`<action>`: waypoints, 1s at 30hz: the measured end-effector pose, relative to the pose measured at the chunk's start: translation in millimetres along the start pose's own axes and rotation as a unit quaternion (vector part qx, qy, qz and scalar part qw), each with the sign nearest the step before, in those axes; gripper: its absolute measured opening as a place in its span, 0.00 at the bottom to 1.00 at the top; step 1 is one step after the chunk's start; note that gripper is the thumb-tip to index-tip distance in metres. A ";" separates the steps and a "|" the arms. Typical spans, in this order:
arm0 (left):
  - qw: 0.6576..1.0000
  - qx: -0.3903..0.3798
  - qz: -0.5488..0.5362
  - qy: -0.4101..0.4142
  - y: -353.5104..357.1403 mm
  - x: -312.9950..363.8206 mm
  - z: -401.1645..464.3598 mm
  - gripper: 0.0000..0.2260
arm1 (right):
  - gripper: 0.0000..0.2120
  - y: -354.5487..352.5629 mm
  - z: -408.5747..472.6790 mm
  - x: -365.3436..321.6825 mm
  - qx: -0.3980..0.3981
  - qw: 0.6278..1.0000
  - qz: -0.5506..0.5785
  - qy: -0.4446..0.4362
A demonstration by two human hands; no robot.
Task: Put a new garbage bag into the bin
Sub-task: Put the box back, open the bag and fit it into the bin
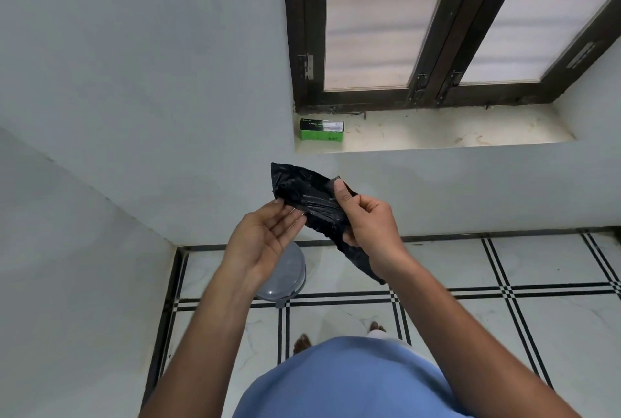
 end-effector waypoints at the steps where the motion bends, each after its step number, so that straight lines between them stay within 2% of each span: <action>1: 1.000 0.003 0.012 0.016 0.7 0.2 0.2 0.06 | 0.32 -3.9 -2.4 -1.7 0.024 0.996 -0.080 -0.008; 3: 0.995 0.014 0.083 0.059 -0.6 1.3 1.6 0.05 | 0.29 -11.6 -8.0 -7.6 0.097 0.954 -0.279 -0.056; 4: 0.988 0.019 0.129 0.080 -1.5 1.6 2.1 0.05 | 0.27 -13.6 -12.3 -12.9 0.115 0.938 -0.313 -0.091; 7: 0.975 0.006 0.198 0.097 -1.4 1.6 3.5 0.05 | 0.27 -3.7 -18.7 -24.6 0.034 0.959 -0.240 -0.146; 10: 0.977 -0.014 0.196 0.085 0.1 0.6 3.6 0.05 | 0.09 5.1 -16.9 -27.1 0.009 0.955 -0.230 -0.186; 11: 0.976 -0.008 0.199 0.087 -1.7 1.5 4.3 0.06 | 0.07 4.5 -14.6 -26.4 0.012 0.961 -0.200 -0.190; 13: 0.973 0.012 0.212 0.094 -8.3 5.4 6.6 0.06 | 0.09 0.9 -7.4 -22.3 0.012 0.981 -0.104 -0.164; 16: 0.974 0.039 0.205 0.089 -22.1 9.0 11.2 0.06 | 0.15 -9.7 5.5 -15.9 -0.011 0.995 0.085 -0.049; 19: 0.994 0.041 0.095 0.044 -32.6 7.9 17.4 0.09 | 0.18 -13.2 12.0 -12.9 -0.044 0.950 0.298 0.085; 21: 0.999 0.042 0.000 0.012 -36.8 6.1 20.9 0.10 | 0.20 -10.5 12.0 -11.2 -0.057 0.921 0.363 0.126; 22: 0.999 0.045 -0.011 0.007 -38.8 5.2 22.7 0.11 | 0.21 -7.4 11.9 -11.6 -0.079 0.921 0.360 0.127; 24: 0.999 0.038 0.028 0.011 -38.5 3.4 22.5 0.12 | 0.27 -2.8 9.2 -12.7 -0.132 0.948 0.274 0.098; 26: 0.996 0.012 0.087 0.024 -31.5 3.5 19.8 0.13 | 0.32 -4.4 7.0 -13.4 -0.132 0.989 0.055 0.030; 27: 0.994 -0.017 0.103 0.021 -24.5 3.6 17.4 0.15 | 0.30 -6.0 7.0 -14.9 -0.112 0.990 -0.085 -0.021; 28: 0.993 -0.057 0.103 0.010 -16.4 3.8 13.7 0.17 | 0.24 -6.1 7.9 -15.5 -0.094 0.975 -0.191 -0.061; 29: 0.990 -0.091 0.104 0.002 -10.6 4.2 10.9 0.18 | 0.19 -4.5 10.4 -14.5 -0.088 0.965 -0.234 -0.083; 30: 0.985 -0.119 0.126 0.005 -8.2 5.6 9.5 0.19 | 0.18 -2.7 11.9 -13.3 -0.084 0.969 -0.214 -0.091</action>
Point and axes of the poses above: each hand's wrist, its own z-axis towards the middle knuckle, its own y-axis out of the palm, x = y × z, the point moved 5 cm from there along z, towards the middle knuckle, and after that the axes turned 5 degrees about y, right-handed, at the moved point
